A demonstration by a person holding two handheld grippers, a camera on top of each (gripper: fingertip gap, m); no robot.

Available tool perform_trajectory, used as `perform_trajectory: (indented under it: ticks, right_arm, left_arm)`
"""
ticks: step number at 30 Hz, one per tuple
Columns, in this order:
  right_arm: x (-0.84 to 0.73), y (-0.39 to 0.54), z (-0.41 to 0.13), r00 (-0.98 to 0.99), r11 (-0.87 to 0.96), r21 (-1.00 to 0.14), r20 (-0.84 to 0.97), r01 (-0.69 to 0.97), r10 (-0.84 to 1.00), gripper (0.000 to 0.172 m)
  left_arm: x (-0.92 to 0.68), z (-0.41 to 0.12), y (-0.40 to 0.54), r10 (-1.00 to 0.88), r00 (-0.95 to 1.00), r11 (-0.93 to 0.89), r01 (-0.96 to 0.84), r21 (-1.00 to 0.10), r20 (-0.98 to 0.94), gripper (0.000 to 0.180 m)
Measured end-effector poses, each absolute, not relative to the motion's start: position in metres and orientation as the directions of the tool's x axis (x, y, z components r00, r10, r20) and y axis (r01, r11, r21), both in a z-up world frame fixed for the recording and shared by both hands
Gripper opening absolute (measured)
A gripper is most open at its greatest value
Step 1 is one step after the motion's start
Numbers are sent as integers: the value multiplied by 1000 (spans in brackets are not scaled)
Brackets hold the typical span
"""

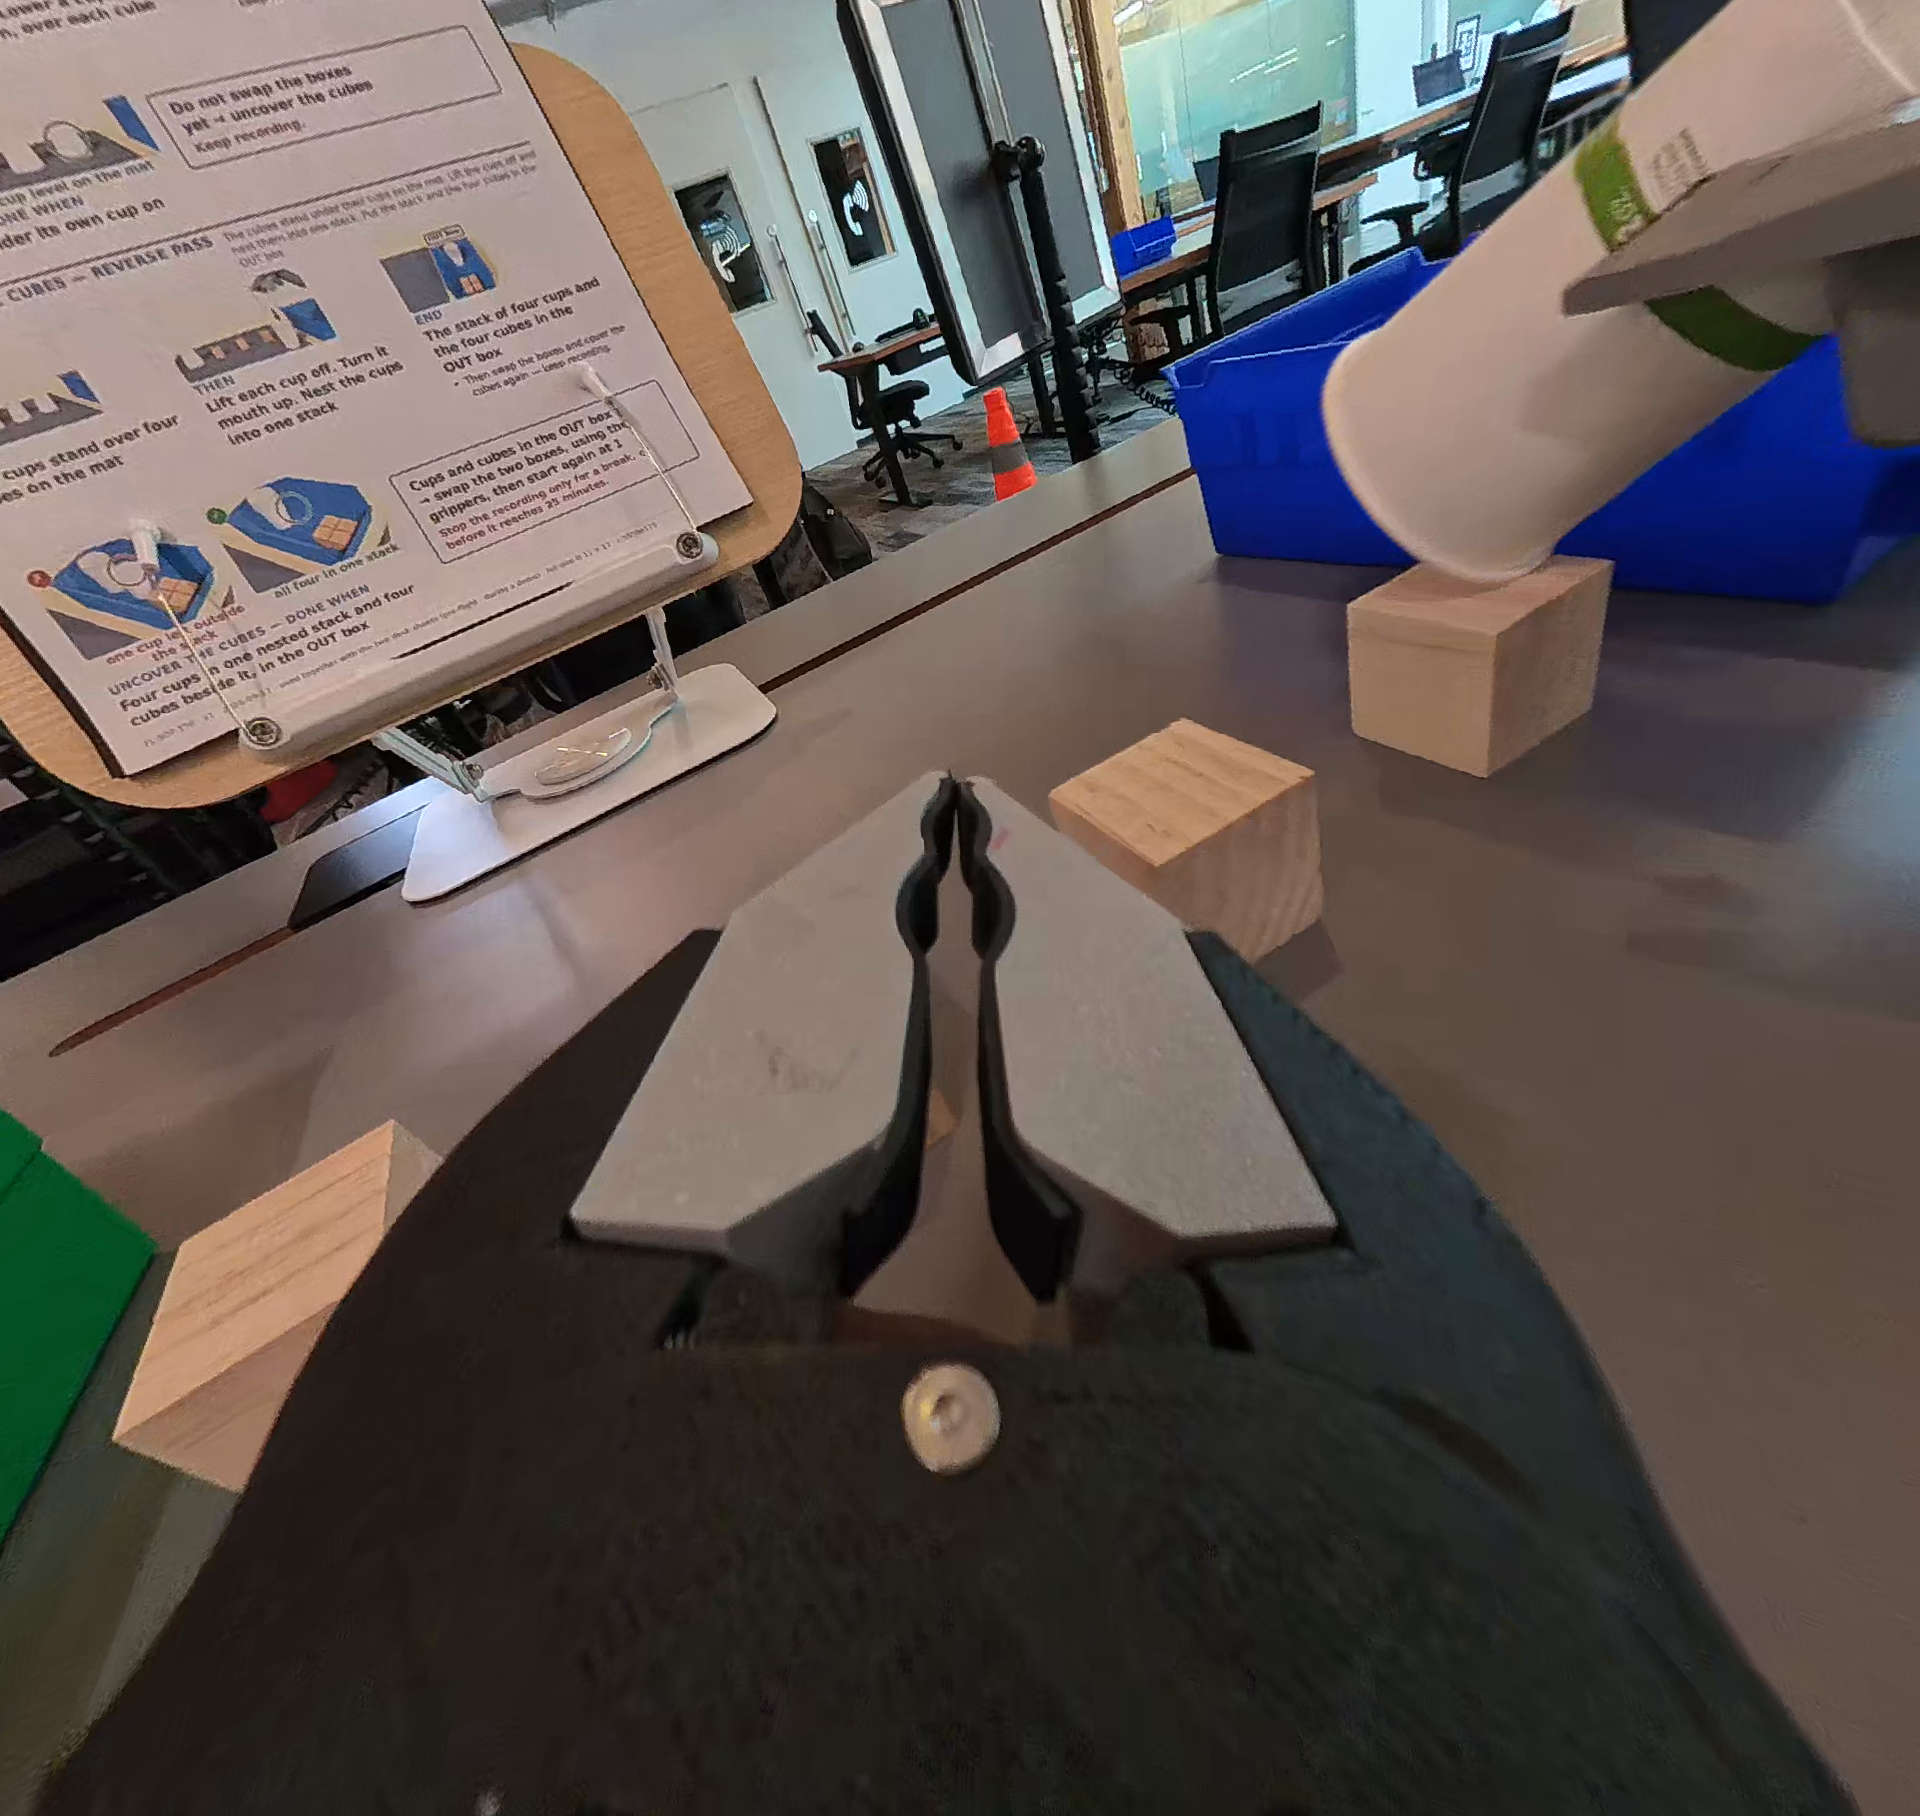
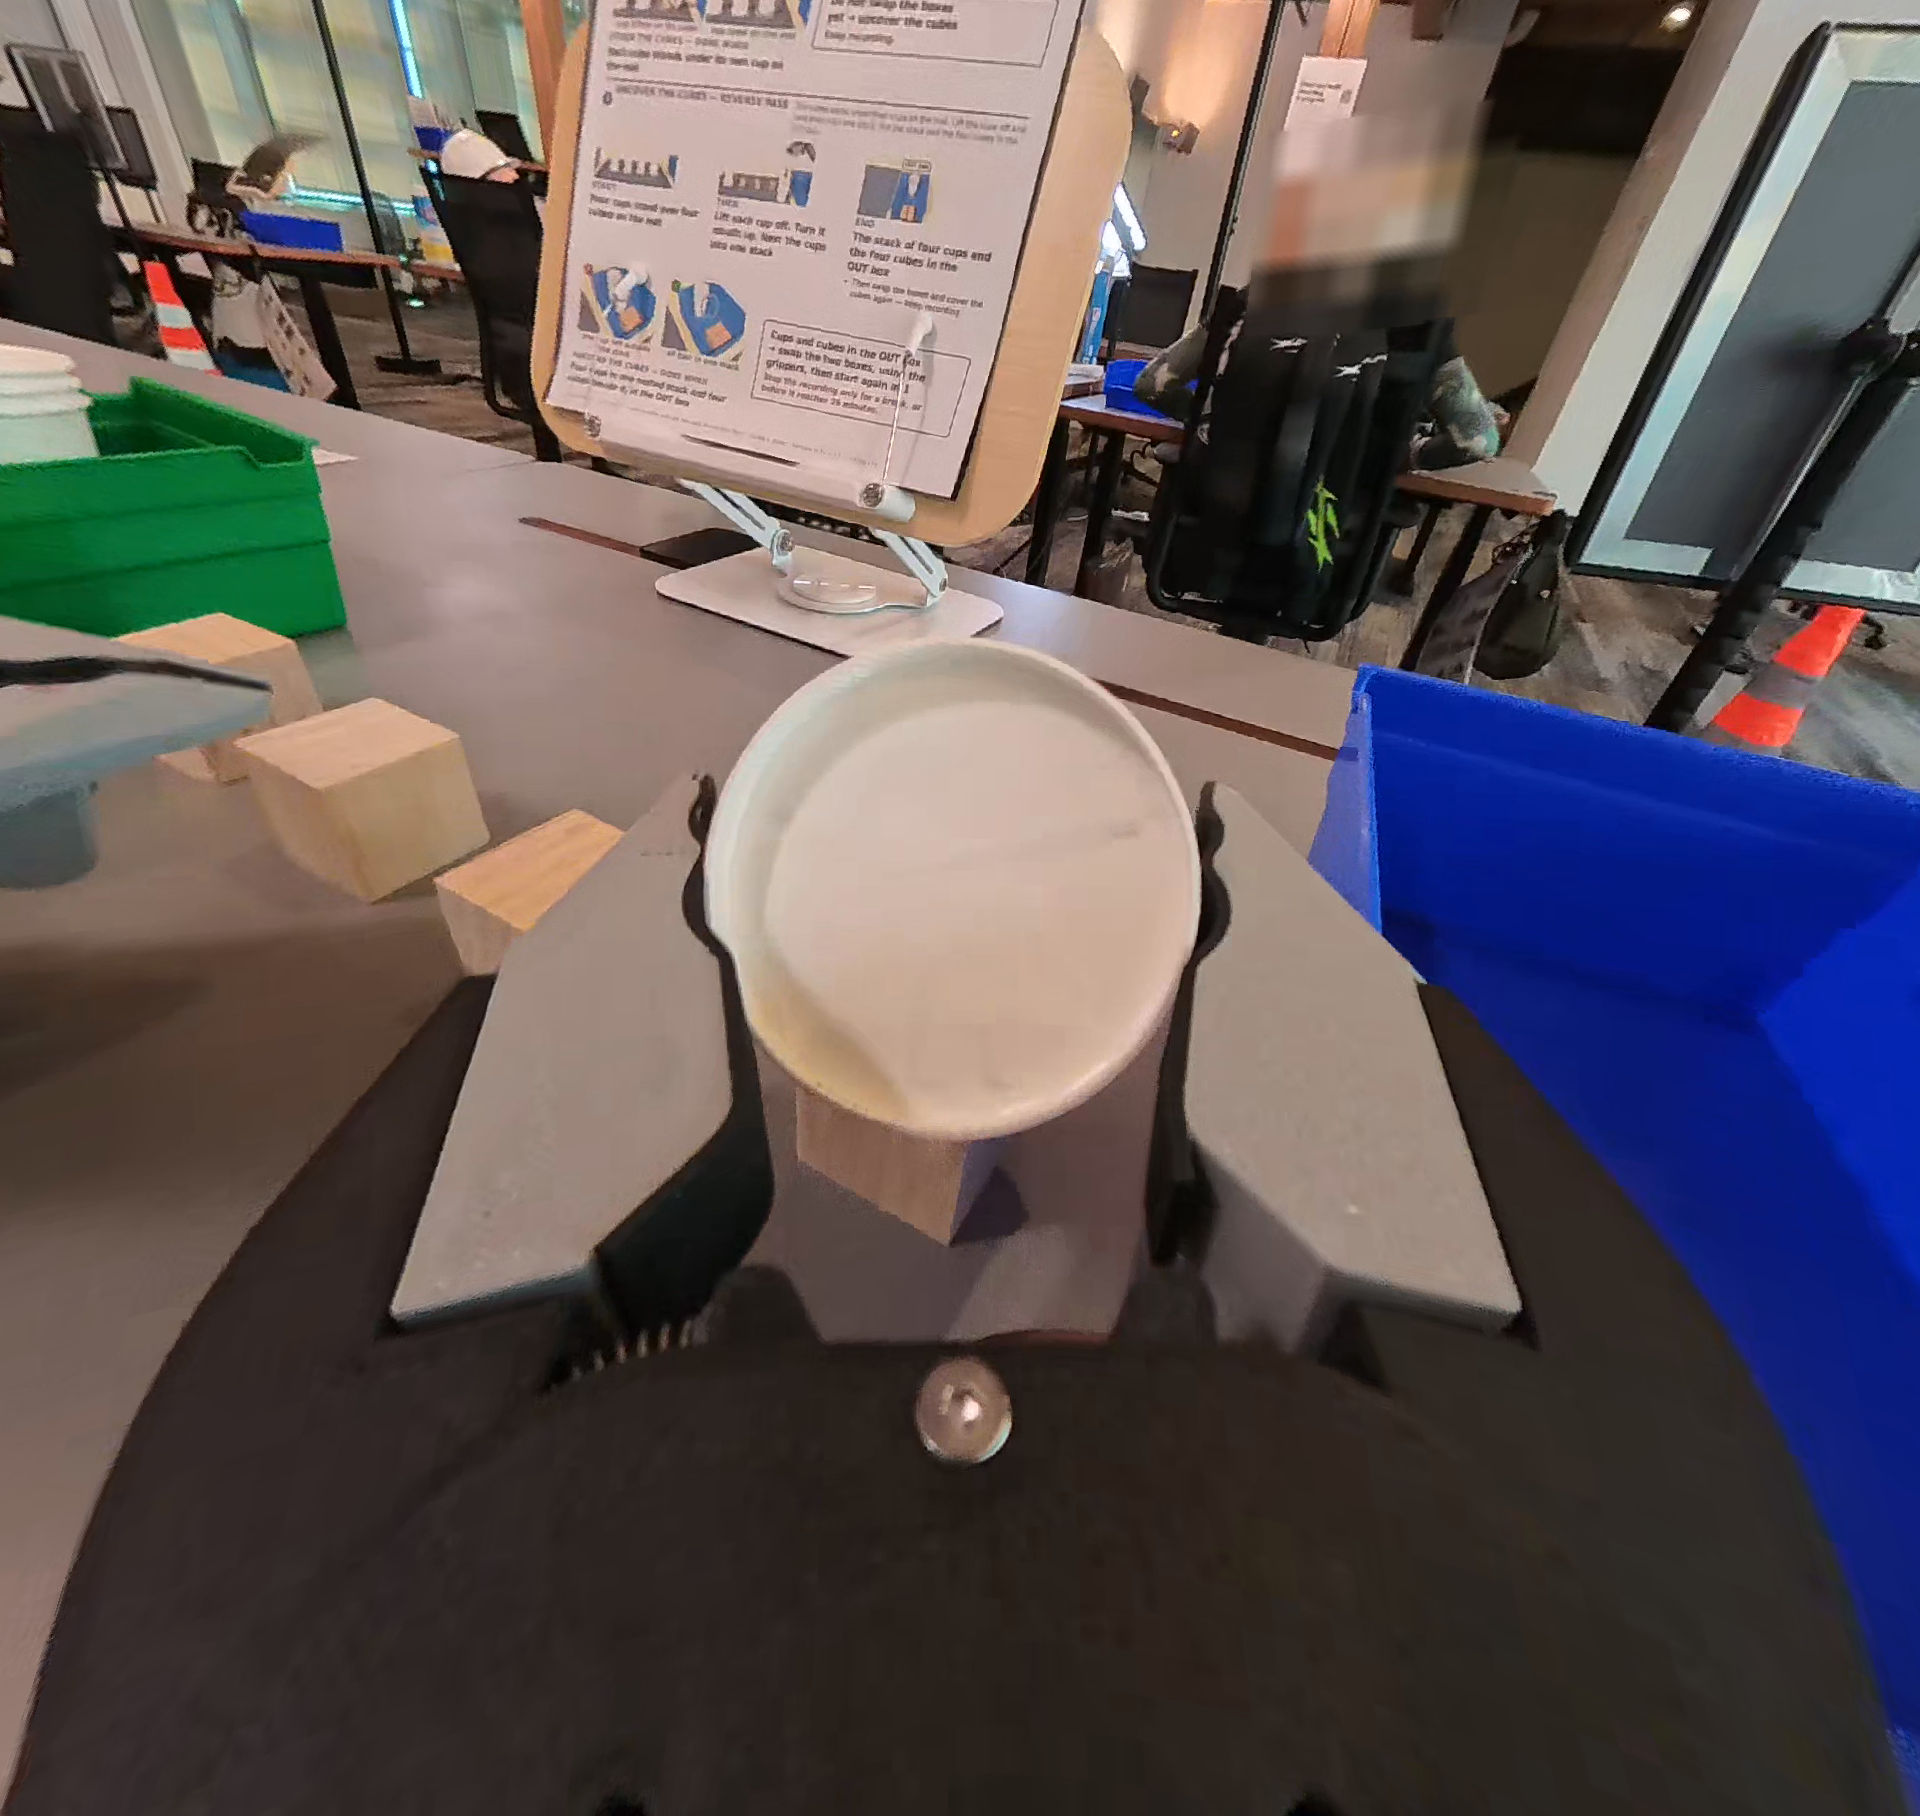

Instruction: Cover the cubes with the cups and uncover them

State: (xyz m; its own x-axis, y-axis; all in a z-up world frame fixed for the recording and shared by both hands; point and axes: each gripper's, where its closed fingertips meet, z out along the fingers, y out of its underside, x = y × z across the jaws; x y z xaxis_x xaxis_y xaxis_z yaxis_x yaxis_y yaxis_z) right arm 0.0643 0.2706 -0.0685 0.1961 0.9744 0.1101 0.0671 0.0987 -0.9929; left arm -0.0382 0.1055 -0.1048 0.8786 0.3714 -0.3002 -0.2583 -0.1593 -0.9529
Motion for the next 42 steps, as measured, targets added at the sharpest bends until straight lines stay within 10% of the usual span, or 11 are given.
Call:
perform_trajectory:
  ticks: [6,18,26,31,42]
  right_arm:
    - [85,261,-47,134,74,-995,65,-62,989,88]
    - [26,281,-120,98,27,-859,89,511,991,91]
    - [14,217,-1,70,191,-981,192,17,979,88]
    - [-17,105,-14,-346,166,-977,110,136,932,107]
    - [-35,79,-74,-385,220,-974,186,46,904,83]
  left_arm:
    - [-41,-106,106,369,884,-165,-240,-957,-285,0]
    - [-40,-111,110,364,857,-222,-301,-927,-365,0]
    - [-51,-109,105,400,874,-188,-217,-958,-277,0]
    - [-53,-106,100,416,879,-157,-185,-970,-235,0]
    - [-30,-92,13,380,925,-111,58,-992,11,7]
